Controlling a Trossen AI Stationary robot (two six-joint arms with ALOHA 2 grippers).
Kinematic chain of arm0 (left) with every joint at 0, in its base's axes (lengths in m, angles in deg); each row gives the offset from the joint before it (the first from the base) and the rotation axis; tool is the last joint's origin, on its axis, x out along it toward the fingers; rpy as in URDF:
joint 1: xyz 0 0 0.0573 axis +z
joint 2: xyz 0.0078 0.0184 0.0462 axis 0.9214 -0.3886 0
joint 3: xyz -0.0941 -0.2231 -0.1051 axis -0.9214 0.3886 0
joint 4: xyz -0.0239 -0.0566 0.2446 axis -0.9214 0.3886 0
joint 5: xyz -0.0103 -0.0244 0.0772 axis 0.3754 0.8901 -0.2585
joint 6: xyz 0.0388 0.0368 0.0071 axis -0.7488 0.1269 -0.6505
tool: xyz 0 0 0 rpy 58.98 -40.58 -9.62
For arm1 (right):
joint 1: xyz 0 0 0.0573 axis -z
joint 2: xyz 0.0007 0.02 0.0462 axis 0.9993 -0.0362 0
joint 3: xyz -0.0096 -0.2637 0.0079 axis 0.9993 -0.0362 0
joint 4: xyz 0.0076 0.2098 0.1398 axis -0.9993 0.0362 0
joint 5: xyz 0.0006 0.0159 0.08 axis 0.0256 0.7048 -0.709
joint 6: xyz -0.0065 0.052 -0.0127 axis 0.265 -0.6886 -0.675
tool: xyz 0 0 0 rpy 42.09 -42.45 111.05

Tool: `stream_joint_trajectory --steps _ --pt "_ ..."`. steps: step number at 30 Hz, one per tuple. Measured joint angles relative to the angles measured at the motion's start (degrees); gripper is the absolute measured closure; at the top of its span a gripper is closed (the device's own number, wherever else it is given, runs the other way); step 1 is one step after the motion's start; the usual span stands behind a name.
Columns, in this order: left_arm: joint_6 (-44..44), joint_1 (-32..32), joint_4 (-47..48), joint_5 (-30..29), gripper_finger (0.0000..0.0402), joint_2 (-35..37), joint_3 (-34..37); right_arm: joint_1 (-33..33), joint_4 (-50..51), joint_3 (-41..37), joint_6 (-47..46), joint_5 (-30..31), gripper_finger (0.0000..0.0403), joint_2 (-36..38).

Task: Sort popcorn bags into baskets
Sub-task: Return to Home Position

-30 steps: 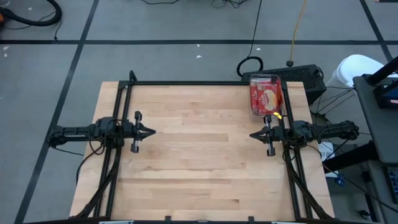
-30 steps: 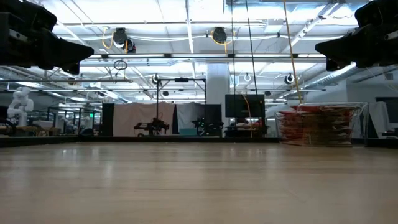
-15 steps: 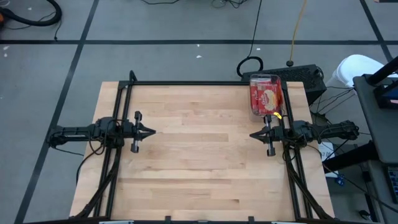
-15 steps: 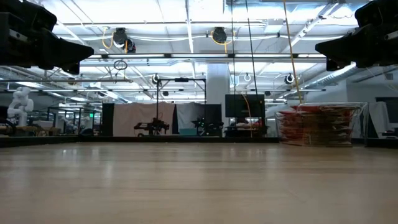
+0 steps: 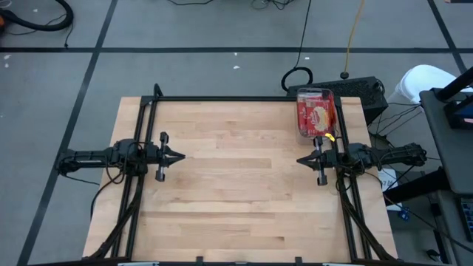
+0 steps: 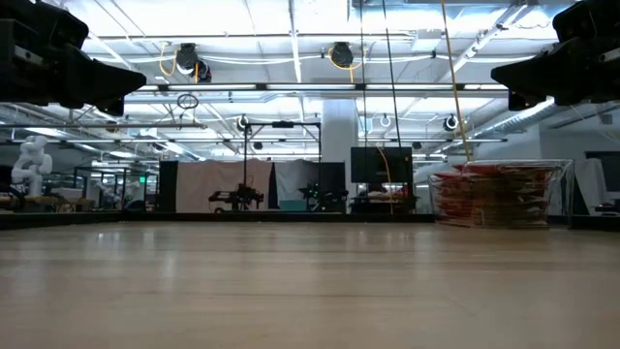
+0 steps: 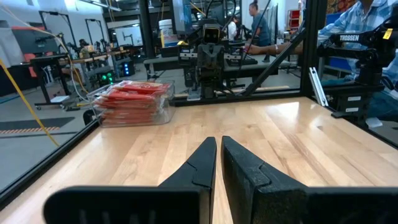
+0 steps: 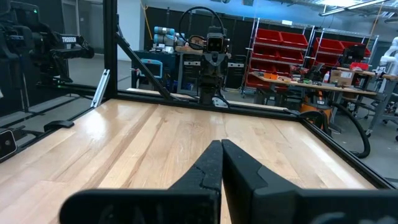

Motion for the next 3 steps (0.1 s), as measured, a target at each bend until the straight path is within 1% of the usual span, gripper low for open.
stream_joint_trajectory --steps 3 --pt "0.01 -0.02 -0.01 -0.01 0.0369 0.0 0.0 0.0 -0.01 0.0 0.0 0.0 0.0403 0.0"
